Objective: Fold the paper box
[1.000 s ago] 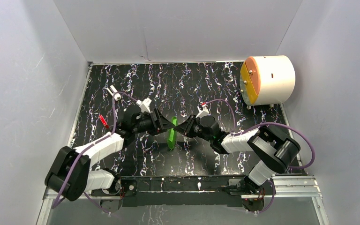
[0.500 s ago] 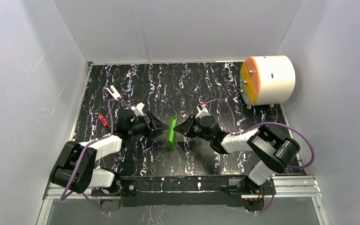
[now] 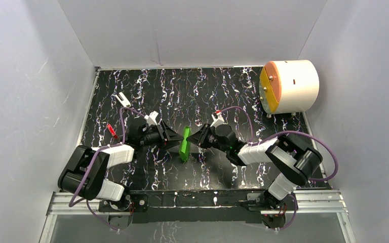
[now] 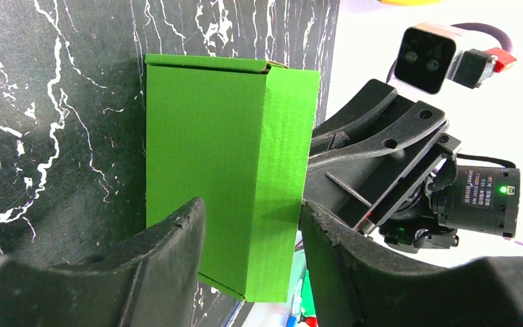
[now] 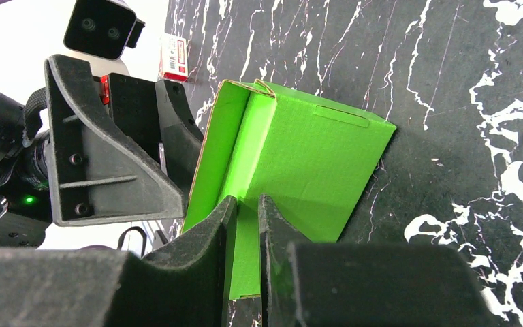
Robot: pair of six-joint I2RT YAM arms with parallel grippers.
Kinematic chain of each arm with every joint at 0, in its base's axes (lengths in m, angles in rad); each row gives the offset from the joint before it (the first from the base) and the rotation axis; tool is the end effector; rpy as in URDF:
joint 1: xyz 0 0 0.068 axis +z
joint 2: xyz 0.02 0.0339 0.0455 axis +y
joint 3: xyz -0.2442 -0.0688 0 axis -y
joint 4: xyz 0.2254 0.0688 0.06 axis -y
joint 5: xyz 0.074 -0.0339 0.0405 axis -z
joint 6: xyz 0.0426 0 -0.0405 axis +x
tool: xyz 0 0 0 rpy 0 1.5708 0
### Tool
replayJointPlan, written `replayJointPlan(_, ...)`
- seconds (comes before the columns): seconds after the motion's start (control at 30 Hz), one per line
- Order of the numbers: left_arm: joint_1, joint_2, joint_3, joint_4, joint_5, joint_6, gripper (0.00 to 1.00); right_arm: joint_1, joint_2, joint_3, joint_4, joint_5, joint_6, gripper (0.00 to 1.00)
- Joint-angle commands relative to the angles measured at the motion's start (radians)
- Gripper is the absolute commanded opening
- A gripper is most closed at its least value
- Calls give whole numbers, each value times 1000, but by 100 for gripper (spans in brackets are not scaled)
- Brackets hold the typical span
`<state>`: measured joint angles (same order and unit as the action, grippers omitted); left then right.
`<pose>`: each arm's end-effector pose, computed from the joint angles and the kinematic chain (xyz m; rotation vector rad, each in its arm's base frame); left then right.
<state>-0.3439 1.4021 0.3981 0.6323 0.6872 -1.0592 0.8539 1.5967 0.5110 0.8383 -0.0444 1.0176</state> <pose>0.2265 -0.1098 0.1575 -0.2593 2.1906 -1.5308 0.1941 0.2255 0.1577 0.1318 2.0388 1.3077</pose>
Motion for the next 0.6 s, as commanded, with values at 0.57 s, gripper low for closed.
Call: replayJointPlan(0.57, -102, 35, 61, -147, -97, 86, 38, 8, 43, 16, -13, -44, -22, 23)
